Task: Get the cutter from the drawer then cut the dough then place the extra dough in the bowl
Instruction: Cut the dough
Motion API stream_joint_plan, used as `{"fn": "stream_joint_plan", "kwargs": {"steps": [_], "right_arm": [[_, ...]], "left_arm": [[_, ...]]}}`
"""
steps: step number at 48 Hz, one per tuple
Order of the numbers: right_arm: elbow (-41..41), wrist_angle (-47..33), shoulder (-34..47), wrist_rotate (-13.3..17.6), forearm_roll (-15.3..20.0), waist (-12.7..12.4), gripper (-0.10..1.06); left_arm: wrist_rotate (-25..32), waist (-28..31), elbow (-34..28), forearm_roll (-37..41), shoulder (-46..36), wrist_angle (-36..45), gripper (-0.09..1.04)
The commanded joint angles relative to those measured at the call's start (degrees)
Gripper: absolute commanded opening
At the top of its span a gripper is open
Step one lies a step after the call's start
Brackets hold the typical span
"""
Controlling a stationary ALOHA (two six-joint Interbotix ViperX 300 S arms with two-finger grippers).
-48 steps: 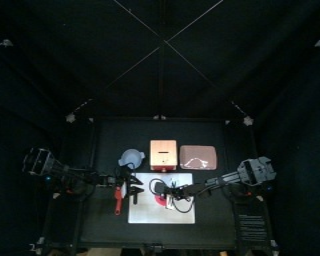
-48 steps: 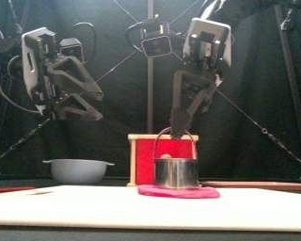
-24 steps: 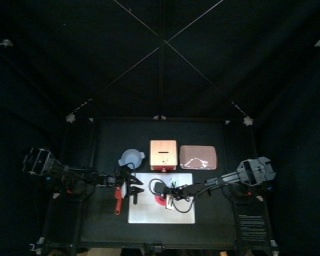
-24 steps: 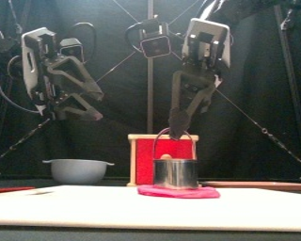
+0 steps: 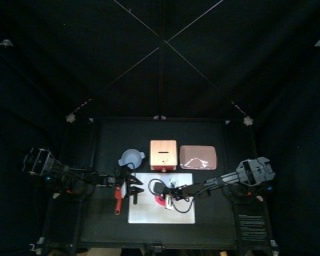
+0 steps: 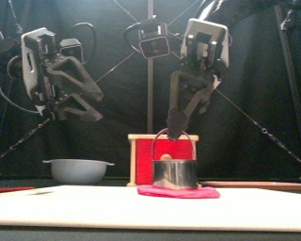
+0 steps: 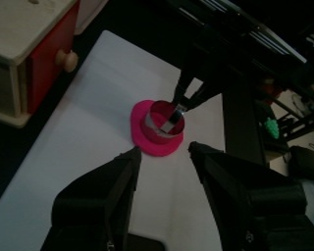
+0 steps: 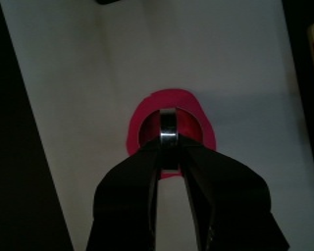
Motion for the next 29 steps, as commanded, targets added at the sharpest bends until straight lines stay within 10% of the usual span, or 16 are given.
{"fn": "stream_joint_plan", "kwargs": {"steps": [1, 29], "right_arm": [[-0.79, -0.18, -0.88, 0.09, 0.09, -0.26, 0.57], [1.23, 0.09, -0.88, 0.35, 0.18, -0.7, 0.56]], "left_arm": [[0.09, 0.0, -0.44, 0.0, -0.18, -0.53, 0.83], [0.09, 0.0, -0.44, 0.0, -0.18, -0.53, 0.83]]}}
